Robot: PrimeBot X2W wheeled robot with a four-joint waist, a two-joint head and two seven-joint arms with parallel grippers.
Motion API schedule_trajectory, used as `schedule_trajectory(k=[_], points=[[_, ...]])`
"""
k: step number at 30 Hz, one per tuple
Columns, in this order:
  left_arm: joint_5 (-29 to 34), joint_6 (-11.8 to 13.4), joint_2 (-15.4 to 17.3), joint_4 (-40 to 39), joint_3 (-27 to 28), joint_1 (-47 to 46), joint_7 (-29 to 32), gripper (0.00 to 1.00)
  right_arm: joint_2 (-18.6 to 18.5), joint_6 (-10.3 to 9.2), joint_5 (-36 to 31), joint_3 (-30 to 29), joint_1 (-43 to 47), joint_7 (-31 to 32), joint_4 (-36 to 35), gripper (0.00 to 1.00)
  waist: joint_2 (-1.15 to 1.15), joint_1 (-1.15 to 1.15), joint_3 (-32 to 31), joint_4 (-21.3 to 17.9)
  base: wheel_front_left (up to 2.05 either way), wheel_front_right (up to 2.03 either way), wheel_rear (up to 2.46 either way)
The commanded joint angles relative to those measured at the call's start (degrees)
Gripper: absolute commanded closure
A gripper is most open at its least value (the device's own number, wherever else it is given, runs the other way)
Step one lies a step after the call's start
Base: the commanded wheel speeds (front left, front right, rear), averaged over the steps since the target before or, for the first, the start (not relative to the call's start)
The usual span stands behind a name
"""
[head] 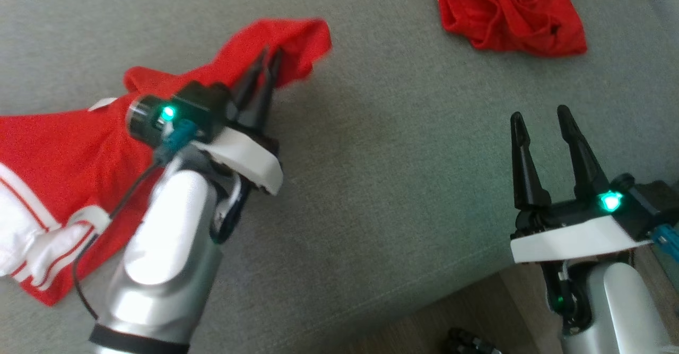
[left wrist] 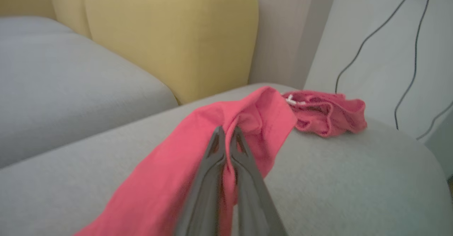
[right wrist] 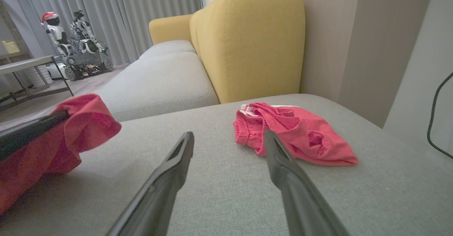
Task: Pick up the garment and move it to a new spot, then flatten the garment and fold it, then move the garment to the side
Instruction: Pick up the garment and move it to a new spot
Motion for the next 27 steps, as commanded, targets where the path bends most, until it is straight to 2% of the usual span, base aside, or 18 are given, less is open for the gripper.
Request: schedule_trajectory(k=[1,4,5,6,7,10,14,18,24,27], points=[[-0.7,-0.5,-0.1,-0.5,0.7,-1.7,-0.4,1.0,-0.2,-0.04,0.5,1.1,-2.4,-0.8,-1.5,0.0,0.0,0.0,1.3,-0.9,0.0,0.0,0.0],[-1.8,-0.8,-0.4,2.8,-0.5,-1.6,0.3,1.0,-0.2,-0.04,0.9,1.2,-2.8,-1.2,-0.8,0.0,0.0,0.0,1.7,-0.6,0.0,0.0,0.0],[-2.1,-0.9,-0.5,3.6,-0.9,-1.7,0.2,0.97,-0.2,-0.04,0.9,1.1,-3.0,-1.3,-0.5,0.0,0.0,0.0,1.6,-0.4,0.0,0.0,0.0],[-2.1,-0.9,-0.6,4.3,-1.4,-1.7,-0.1,0.6,-0.2,-0.04,0.9,1.1,-3.0,-1.3,-0.4,0.0,0.0,0.0,1.5,0.0,0.0,0.0,0.0],[-2.2,-1.0,-0.7,4.8,-1.8,-1.8,-0.3,0.0,-0.2,-0.04,0.8,1.0,-3.1,-1.4,-0.2,0.0,0.0,0.0,1.3,0.3,0.0,0.0,0.0],[-2.0,-0.8,-0.8,5.4,-2.8,-1.6,-0.8,0.0,-0.2,-0.04,0.5,0.8,-3.1,-1.4,0.1,0.0,0.0,0.0,0.7,1.2,0.0,0.0,0.0],[-1.8,0.8,-1.0,4.5,-3.5,0.0,-2.2,0.0,-0.2,-0.04,-0.2,0.7,-2.9,-1.0,0.3,0.0,0.0,0.0,-0.9,3.4,0.0,0.0,0.0],[-2.3,4.0,-0.8,1.8,-1.7,2.6,-3.5,0.0,-0.2,-0.04,-1.2,0.4,-2.6,-0.3,0.3,0.0,0.0,0.0,-2.7,5.9,0.0,0.0,0.0],[-3.3,8.6,1.5,-3.3,2.7,7.0,-4.5,0.0,-0.2,-0.04,-2.2,-0.4,-2.0,0.8,0.2,0.0,0.0,0.0,-5.0,10.5,0.0,0.0,0.0],[-4.3,10.0,3.0,-5.1,5.3,9.1,-4.7,0.0,-0.2,-0.04,-2.7,-0.7,-1.7,1.3,0.3,0.0,0.0,0.0,-5.9,12.9,0.0,0.0,0.0]])
